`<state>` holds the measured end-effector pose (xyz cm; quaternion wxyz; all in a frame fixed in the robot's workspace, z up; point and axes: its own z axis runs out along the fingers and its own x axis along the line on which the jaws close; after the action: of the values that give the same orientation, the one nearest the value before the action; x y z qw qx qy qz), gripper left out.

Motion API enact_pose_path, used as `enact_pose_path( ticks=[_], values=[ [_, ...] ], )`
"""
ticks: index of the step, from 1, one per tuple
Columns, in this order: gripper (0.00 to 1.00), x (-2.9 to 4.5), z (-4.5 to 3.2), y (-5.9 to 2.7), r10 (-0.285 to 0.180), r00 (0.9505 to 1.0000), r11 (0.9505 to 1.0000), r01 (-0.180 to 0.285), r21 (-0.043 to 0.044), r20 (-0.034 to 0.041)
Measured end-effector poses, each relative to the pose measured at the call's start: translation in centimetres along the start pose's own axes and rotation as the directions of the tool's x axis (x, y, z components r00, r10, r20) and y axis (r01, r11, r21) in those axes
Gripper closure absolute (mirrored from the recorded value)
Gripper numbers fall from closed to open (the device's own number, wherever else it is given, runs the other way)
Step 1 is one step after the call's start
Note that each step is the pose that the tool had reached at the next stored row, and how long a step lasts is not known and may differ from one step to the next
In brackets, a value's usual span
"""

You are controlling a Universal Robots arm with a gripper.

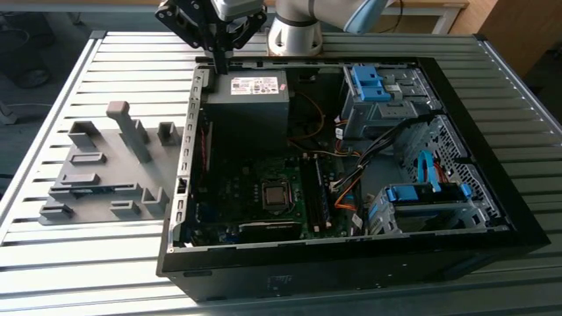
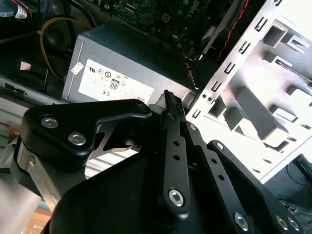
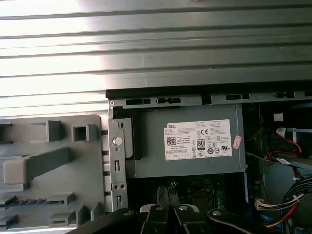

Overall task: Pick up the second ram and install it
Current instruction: 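Reach for the second ram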

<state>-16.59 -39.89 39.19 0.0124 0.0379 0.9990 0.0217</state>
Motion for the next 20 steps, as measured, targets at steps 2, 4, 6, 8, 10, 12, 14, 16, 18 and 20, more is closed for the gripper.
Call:
enact_pose_path(
  ticks=[2,4,6,8,10,12,14,16,18,20],
  values=[
    [0.89,0.04,0.0,0.0,0.0,1.0,1.0,0.0,0.0,-0.0001],
    [0.89,0.07,0.01,-0.01,0.0,1.0,1.0,0.0,0.0,-0.0001],
    [0.89,0.11,0.01,-0.01,0.0,1.0,1.0,0.0,0.0001,-0.0002],
    [0.89,0.14,0.01,-0.01,0.0,1.0,1.0,0.0,0.0,-0.0003],
    [0.89,0.17,0.01,-0.01,0.0,1.0,1.0,0.0,0.0001,-0.0004],
    [0.89,0.21,0.01,-0.02,0.0,1.0,1.0,0.0,0.0001,-0.0003],
    [0.89,0.24,0.02,-0.02,0.0,1.0,1.0,0.0,0.0001,-0.0004],
    [0.89,0.28,0.02,-0.02,0.0,1.0,1.0,0.0,0.0,-0.0005],
    [0.89,0.32,0.03,-0.03,0.0,1.0,1.0,0.0,0.0,-0.0005],
    [0.89,0.39,0.03,-0.03,0.0,1.0,1.0,0.0,0.0001,-0.0006]
  ],
)
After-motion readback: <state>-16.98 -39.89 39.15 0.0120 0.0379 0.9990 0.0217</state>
